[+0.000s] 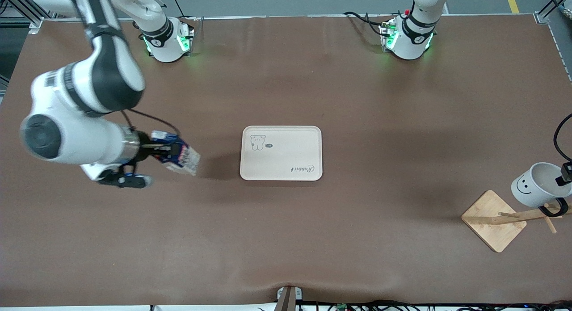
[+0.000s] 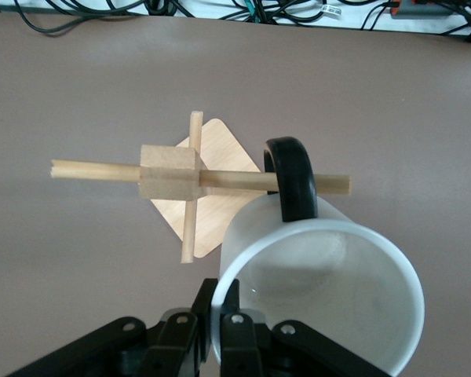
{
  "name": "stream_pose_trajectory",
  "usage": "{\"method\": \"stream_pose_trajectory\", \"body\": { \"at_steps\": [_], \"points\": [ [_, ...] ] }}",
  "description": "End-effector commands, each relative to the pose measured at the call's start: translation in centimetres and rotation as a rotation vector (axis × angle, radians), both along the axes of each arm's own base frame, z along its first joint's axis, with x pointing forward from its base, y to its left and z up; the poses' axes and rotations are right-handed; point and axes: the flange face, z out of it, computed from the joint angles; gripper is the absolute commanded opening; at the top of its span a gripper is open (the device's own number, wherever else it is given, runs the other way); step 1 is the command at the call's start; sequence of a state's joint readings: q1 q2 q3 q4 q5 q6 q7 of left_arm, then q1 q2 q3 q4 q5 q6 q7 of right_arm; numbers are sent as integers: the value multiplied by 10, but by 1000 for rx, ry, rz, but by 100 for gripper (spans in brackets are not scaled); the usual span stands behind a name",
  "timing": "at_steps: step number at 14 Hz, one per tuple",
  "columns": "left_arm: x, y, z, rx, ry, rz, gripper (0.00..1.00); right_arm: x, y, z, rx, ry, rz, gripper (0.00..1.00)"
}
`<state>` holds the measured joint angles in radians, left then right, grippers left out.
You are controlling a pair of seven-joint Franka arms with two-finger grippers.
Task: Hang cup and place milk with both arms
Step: 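Move the mug over the stand peg while the right gripper carries the milk away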
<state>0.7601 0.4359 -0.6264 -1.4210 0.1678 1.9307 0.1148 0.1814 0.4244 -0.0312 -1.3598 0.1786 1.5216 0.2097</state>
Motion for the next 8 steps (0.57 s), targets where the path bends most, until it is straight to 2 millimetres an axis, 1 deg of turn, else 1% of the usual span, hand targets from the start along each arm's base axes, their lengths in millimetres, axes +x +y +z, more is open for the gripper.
{"method": "stream_pose_trajectory", "body": {
  "at_steps": [1, 2, 3, 4, 5, 6, 7, 8],
  "points": [
    [4, 8, -7, -43, -12, 2, 0, 6, -51, -6, -45, -11, 85, 17],
    [5, 8, -12, -46, -7, 1, 0, 8, -67, -14, -49, -3, 90, 17],
    [6, 10, -13, -47, -13, 3, 6, 7, -82, -27, -50, 20, 74, 17],
    [7, 9, -13, -48, -15, 2, 25, 8, -93, -35, -55, 26, 69, 17],
    [7, 8, -12, -46, -17, 1, 67, 8, -107, -46, -72, 44, 105, 17],
    [8, 8, -11, -45, -23, 2, 100, 4, -123, -61, -67, 73, 155, 18],
    [9, 6, -8, -44, -36, 8, 100, -3, -141, -78, -54, 104, 155, 18],
    [11, 5, -4, -43, -46, 10, 100, -7, -151, -86, -54, 123, 146, 18]
  ]
}}
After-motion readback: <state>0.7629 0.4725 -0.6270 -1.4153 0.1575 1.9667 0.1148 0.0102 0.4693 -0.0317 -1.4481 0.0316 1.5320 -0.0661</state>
